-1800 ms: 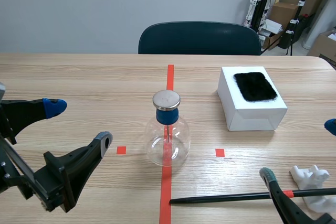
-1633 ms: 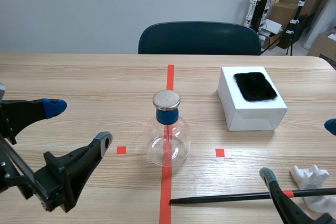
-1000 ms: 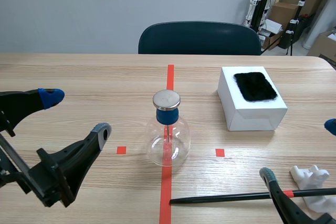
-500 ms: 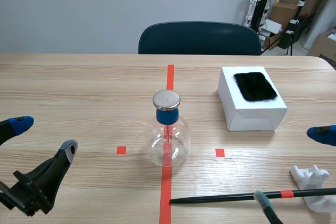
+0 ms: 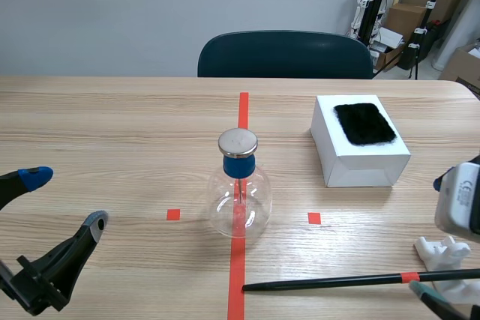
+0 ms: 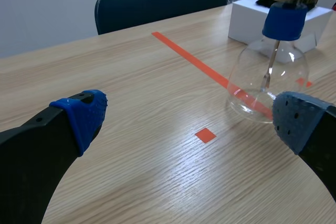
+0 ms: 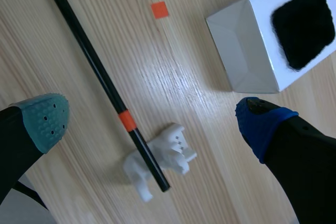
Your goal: Do the electroscope experiment. pick up the black charging rod
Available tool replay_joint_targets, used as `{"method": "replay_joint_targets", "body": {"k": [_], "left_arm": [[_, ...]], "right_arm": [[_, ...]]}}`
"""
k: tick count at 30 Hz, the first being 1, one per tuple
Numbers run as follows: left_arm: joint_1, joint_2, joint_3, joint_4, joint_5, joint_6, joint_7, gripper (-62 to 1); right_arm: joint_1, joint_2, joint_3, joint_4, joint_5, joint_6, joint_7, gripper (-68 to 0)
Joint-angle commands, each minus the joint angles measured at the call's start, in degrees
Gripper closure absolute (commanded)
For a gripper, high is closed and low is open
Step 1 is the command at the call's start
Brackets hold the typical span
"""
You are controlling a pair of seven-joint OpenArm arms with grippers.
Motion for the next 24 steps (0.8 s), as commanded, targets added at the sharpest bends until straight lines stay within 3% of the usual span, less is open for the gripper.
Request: {"method": "replay_joint_targets", "body": {"k": [1, 7, 9, 13, 18, 24], "left_arm": [[-1.2, -0.1, 0.0, 0.0, 0.5, -1.4, -0.9, -62.3], [-4.6, 0.0, 0.0, -4.6, 2.3, -4.5, -3.1, -62.3], [-5.6, 0.0, 0.0, -6.0, 2.7, -5.2, -3.7, -62.3], [-7.7, 0.1, 0.0, -9.0, 5.0, -7.3, -5.3, -62.3], [-10.4, 0.7, 0.0, -12.5, 7.7, -7.6, -6.6, -62.3], [-12.1, 1.0, 1.9, -14.9, 10.8, -8.5, -11.4, -62.3]], "right_arm": [[2.9, 1.3, 0.5, 1.1, 1.0, 1.8, -1.4, -67.9], [11.9, 1.8, 0.5, 1.1, 1.6, 14.7, -10.0, -67.9], [14.1, 1.9, 0.0, 1.1, 1.6, 18.0, -12.7, -67.9], [19.3, 2.4, -4.1, 1.1, 1.6, 18.0, -19.6, -67.9], [24.8, 2.4, -13.1, 0.9, 2.3, 18.0, -28.2, -67.9], [29.4, 4.7, -25.7, -1.9, 2.9, 18.0, -30.9, -67.9]]}}
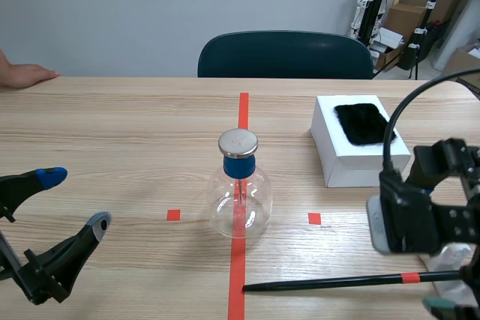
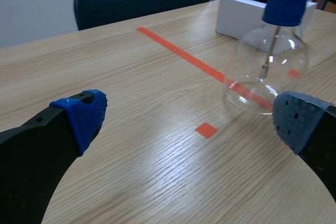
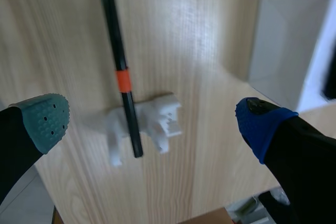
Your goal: Do the electroscope experiment. pick up the black charging rod
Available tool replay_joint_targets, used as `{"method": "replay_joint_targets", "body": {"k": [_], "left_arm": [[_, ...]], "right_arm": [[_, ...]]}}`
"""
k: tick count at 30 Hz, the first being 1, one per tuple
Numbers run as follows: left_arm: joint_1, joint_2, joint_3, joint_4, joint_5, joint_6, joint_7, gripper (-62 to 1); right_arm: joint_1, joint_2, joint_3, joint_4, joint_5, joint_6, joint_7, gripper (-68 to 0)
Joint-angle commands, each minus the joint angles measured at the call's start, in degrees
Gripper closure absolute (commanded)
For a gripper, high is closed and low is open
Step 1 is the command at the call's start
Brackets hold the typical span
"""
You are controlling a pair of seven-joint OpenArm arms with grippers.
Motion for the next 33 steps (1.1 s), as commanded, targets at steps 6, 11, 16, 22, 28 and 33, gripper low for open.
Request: {"method": "replay_joint_targets", "body": {"k": [6, 11, 16, 22, 28, 33], "left_arm": [[-1.5, 0.1, 3.2, 1.0, 4.3, -0.1, -2.3, -62.3], [-2.1, 0.1, 3.3, 1.0, 9.8, -0.1, -4.4, -62.3], [-2.4, 0.1, 3.3, 1.0, 9.8, -0.1, -4.3, -62.3], [-2.3, -1.0, 3.3, 1.0, 9.8, -0.1, -3.0, -62.3], [-2.2, -1.1, 3.3, 1.0, 9.8, -0.3, -3.1, -62.3], [-2.5, -1.0, 3.3, 1.0, 9.9, -0.3, -6.3, -62.3]], "right_arm": [[6.3, 4.5, -6.3, -4.9, 1.1, 0.4, 3.3, -67.9], [10.0, 4.5, -7.0, -9.9, 1.1, 0.4, 8.2, -67.9], [12.6, 4.5, -8.3, -13.0, 1.9, 0.4, 9.3, -67.9], [16.0, 4.3, -12.8, -16.4, 2.5, 0.4, 9.3, -67.9], [19.9, 3.9, -17.3, -19.3, 2.5, 0.4, 9.9, -67.9], [22.9, 3.8, -20.7, -20.8, 2.1, 0.4, 11.0, -65.0]]}}
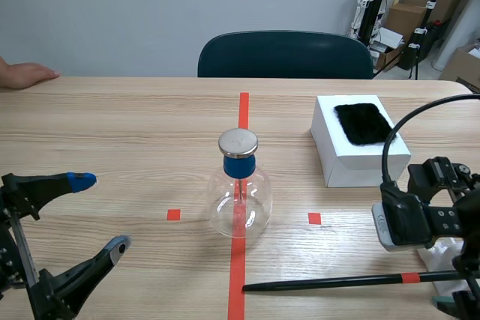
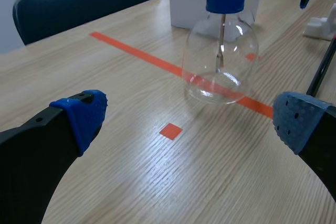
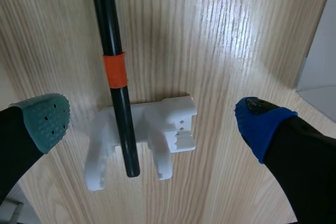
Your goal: Do the electroscope experiment. pick up the black charging rod
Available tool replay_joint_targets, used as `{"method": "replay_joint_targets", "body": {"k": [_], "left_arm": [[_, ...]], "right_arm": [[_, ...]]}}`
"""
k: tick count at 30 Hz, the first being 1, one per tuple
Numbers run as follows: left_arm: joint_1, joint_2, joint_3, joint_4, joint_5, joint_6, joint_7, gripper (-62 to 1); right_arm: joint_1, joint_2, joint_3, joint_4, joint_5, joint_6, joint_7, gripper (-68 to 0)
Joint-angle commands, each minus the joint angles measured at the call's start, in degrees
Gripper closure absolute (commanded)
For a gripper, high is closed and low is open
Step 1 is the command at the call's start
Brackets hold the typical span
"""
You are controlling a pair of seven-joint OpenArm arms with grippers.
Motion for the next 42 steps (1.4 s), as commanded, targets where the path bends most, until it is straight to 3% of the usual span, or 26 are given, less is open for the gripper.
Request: {"method": "replay_joint_targets", "body": {"k": [1, 7, 11, 15, 18, 30, 35, 37, 42], "left_arm": [[-0.4, 0.0, -0.3, 1.0, -0.7, 0.3, -1.5, -62.3], [-0.5, 0.2, -0.3, 1.0, 2.4, 0.8, -6.9, -62.3], [-0.5, 1.0, -0.3, 0.7, 5.0, 3.9, -6.1, -62.3], [-0.5, 2.4, -0.3, -0.5, 5.0, 4.2, -6.0, -62.3], [-0.5, 2.9, -0.3, -1.2, 4.5, 6.5, -7.1, -62.3], [-0.5, 2.7, -0.3, -1.3, 4.5, 6.4, -6.8, -62.3], [-0.5, 2.6, -0.3, -1.3, 1.5, 6.4, -5.1, -62.3], [-0.3, 2.4, -0.3, -1.3, 0.5, 4.9, -5.1, -62.3], [-0.2, 2.3, -0.3, -1.3, 0.7, 4.3, -5.4, -62.3]], "right_arm": [[1.4, 0.5, -0.5, 0.0, 0.0, 0.5, 0.1, -65.0], [3.2, -1.0, -3.8, -2.7, -0.9, 0.5, -0.1, -65.0], [4.4, -1.9, -5.8, -4.9, -0.9, 0.5, -0.1, -65.0], [6.2, -2.8, -8.2, -7.1, -1.1, 0.5, 0.1, -65.0], [7.3, -3.3, -9.4, -8.2, -1.1, 0.5, 0.9, -65.0], [7.8, -3.7, -12.3, -8.4, 0.7, 0.5, 2.6, -65.0], [7.8, -2.7, -12.3, -8.4, 2.0, 0.5, 5.6, -65.0], [7.8, -2.7, -12.3, -8.4, 2.0, 0.5, 5.8, -65.0], [7.8, -2.7, -12.3, -8.4, 2.0, 0.5, 5.6, -65.0]]}}
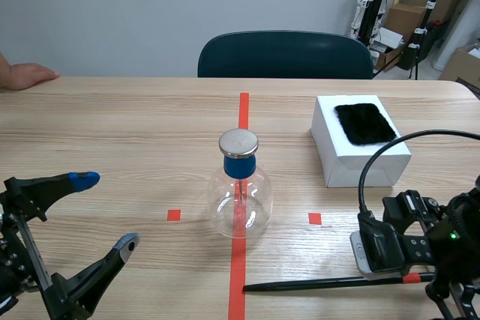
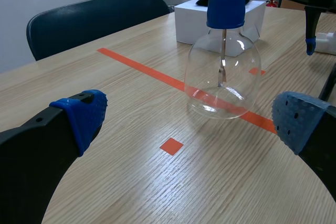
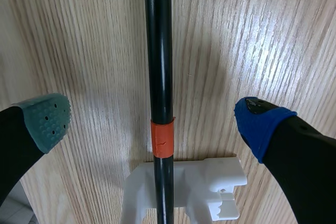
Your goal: Do the electroscope experiment. pick up the black charging rod
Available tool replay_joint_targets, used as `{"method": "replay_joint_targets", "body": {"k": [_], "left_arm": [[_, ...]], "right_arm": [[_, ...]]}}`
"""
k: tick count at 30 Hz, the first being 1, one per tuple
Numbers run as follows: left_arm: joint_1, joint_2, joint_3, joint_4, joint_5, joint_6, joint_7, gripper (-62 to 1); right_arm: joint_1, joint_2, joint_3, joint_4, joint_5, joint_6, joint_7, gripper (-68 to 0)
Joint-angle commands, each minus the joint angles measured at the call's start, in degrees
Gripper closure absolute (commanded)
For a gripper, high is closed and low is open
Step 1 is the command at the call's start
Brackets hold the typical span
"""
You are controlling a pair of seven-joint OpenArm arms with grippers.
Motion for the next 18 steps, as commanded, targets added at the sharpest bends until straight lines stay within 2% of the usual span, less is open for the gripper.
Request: {"method": "replay_joint_targets", "body": {"k": [1, 4, 8, 14, 18], "left_arm": [[0.0, -0.5, -0.3, 0.8, -0.6, 0.1, -1.4, -62.3], [0.0, -0.5, -0.3, 0.8, -0.6, -1.3, -1.5, -62.3], [0.0, -0.5, -0.3, 0.8, -0.5, -1.4, -1.5, -62.3], [0.0, -0.5, -0.3, 0.8, 2.3, -1.4, -2.7, -62.3], [0.0, -0.5, -0.3, 0.8, 2.5, -1.4, -2.8, -62.3]], "right_arm": [[0.8, 1.0, 0.5, 0.6, 0.2, 0.7, -0.5, -65.0], [0.8, 1.1, 0.5, 0.6, 0.2, 0.7, -1.5, -65.0], [0.9, 1.2, 0.5, 0.6, 0.2, 0.7, -1.5, -65.0], [0.9, 1.2, 0.5, 0.6, 0.2, 0.7, -2.3, -65.0], [0.9, 1.2, 0.5, 0.6, 0.1, 0.7, -3.0, -65.0]]}}
